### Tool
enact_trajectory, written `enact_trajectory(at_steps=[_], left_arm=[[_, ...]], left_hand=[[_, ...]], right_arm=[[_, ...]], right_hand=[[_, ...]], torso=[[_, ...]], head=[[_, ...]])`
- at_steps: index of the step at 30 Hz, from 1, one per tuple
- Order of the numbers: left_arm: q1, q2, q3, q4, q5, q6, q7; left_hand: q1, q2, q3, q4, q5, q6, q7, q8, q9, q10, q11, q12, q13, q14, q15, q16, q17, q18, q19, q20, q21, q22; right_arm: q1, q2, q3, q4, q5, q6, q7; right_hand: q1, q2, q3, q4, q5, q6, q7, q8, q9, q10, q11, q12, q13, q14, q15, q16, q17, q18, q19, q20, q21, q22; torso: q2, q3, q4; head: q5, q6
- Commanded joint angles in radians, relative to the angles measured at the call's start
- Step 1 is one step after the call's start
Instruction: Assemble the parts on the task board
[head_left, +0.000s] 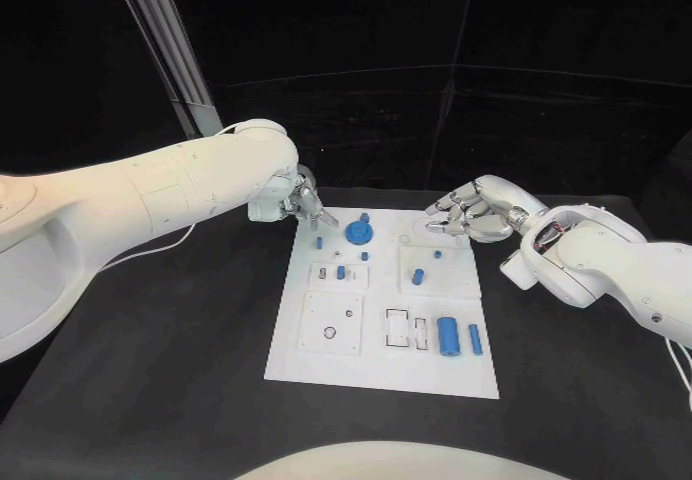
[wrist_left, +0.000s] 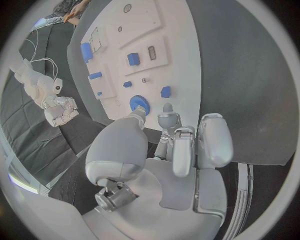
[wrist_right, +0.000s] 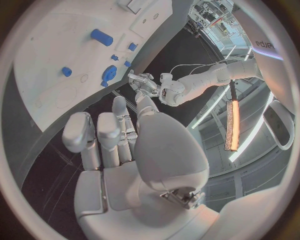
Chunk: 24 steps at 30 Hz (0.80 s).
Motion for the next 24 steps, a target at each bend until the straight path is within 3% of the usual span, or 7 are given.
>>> enact_trajectory(at_steps=[1, 9, 24], left_arm=[[-0.002, 0.005, -0.001, -0.013, -0.031, 0.038, 0.005], [-0.013, 0.018, -0.002, -0.04, -0.032, 0.067, 0.021], [-0.032, 0.032, -0.006, -0.069, -0.032, 0.094, 0.049]], left_hand=[[0.011, 0.007, -0.005, -0.001, 0.005, 0.006, 0.003, -0.004, -0.002, -0.006, 0.001, 0.006, -0.002, 0.104, 0.006, 0.006, 0.263, -0.003, 0.002, 0.007, -0.004, -0.002], [0.021, 0.015, -0.009, -0.003, 0.005, 0.007, 0.003, -0.005, -0.004, -0.007, 0.001, 0.006, -0.003, 0.104, 0.006, 0.006, 0.263, -0.002, 0.001, 0.007, -0.005, -0.003], [0.045, 0.028, -0.016, -0.009, 0.005, 0.011, 0.004, -0.007, -0.01, -0.009, 0.001, 0.009, -0.003, 0.104, 0.006, 0.006, 0.263, -0.003, 0.002, 0.008, -0.005, -0.001]], right_arm=[[0.002, 0.002, 0.001, 0.0, -0.004, -0.007, 0.014], [0.002, 0.005, 0.001, -0.002, -0.005, -0.008, 0.017], [0.002, 0.008, 0.001, -0.003, -0.005, -0.008, 0.019]], right_hand=[[0.005, 0.008, -0.002, 0.005, -0.002, -0.003, 0.0, -0.002, -0.001, -0.008, -0.002, -0.003, -0.001, -0.007, -0.003, -0.006, 0.0, 0.007, -0.005, 0.0, -0.005, -0.001], [0.006, 0.01, -0.001, 0.006, 0.0, -0.003, 0.0, -0.002, -0.001, -0.008, -0.002, -0.002, -0.002, -0.007, -0.003, -0.006, 0.001, 0.007, -0.005, 0.0, -0.006, -0.001], [0.006, 0.011, -0.001, 0.006, 0.001, -0.002, 0.0, -0.002, 0.0, -0.008, -0.002, -0.002, -0.002, -0.006, -0.003, -0.006, 0.001, 0.007, -0.005, 0.0, -0.006, 0.0]], torso=[[-0.001, 0.0002, 0.0004], [-0.001, 0.0008, 0.0009], [-0.001, 0.0008, 0.0013]], head=[[0.001, -0.001], [0.0, -0.006], [-0.003, -0.005]])
